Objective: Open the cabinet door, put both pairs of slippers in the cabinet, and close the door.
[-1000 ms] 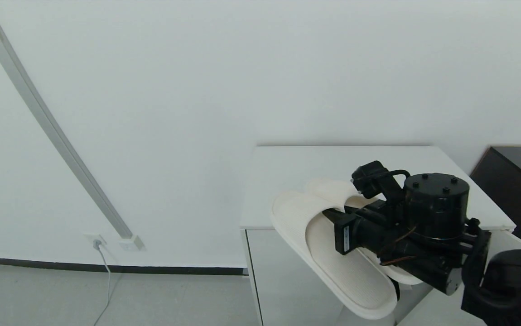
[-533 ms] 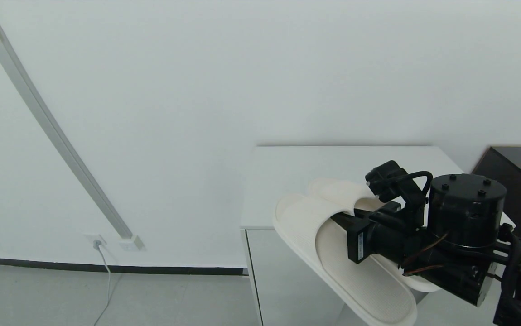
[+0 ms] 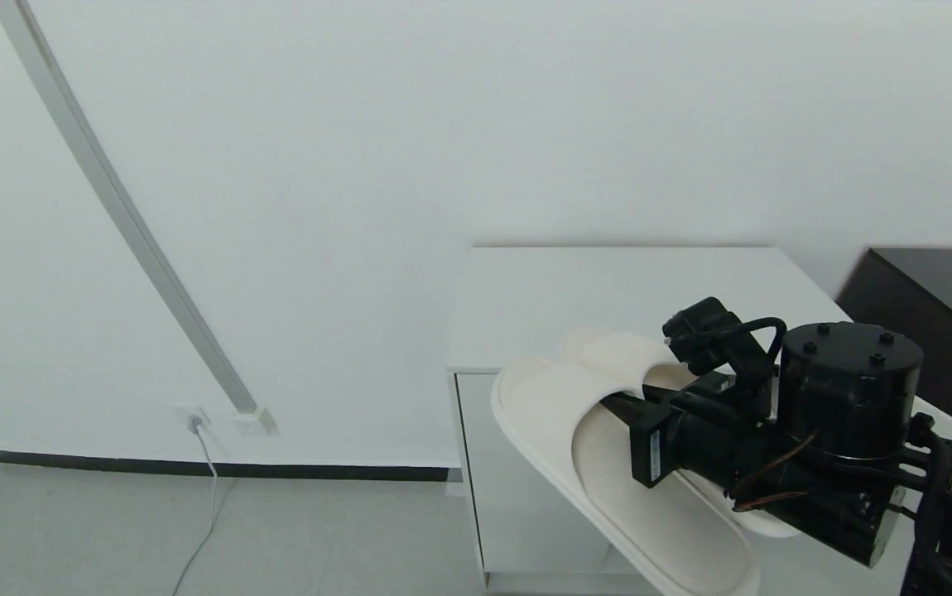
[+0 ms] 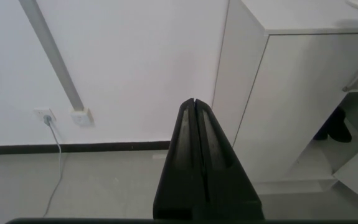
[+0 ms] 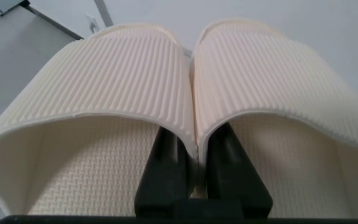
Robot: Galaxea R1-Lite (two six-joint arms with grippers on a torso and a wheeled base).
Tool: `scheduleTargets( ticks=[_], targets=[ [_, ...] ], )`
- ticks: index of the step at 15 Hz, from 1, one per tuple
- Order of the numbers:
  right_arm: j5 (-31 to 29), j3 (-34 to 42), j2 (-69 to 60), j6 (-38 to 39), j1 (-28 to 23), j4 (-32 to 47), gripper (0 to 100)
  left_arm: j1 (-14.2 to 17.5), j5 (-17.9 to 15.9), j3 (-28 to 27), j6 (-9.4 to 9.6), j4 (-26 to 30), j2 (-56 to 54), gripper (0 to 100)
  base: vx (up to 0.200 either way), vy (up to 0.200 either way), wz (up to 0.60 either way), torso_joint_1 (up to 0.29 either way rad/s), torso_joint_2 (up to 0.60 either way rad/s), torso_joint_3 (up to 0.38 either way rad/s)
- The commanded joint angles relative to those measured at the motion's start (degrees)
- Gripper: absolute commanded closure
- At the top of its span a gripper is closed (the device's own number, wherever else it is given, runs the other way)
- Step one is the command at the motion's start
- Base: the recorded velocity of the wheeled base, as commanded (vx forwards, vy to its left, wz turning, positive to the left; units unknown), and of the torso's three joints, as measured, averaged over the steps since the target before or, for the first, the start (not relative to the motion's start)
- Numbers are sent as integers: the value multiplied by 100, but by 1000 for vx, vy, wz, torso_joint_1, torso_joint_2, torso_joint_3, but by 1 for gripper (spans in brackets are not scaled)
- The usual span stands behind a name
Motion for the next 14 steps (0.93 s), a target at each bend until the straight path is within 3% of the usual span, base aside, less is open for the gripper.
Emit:
scheduleTargets(
  ticks=[1,14],
  targets=[
    [6,-2,53,8,17,4,100,0,3,1,0,-1,-1,100,-200,0,0,2,2,7],
    [-3,95,141,26,-62,-13,100,0,3,1,0,-1,-1,100,0,0,0,0,0,0]
  ],
)
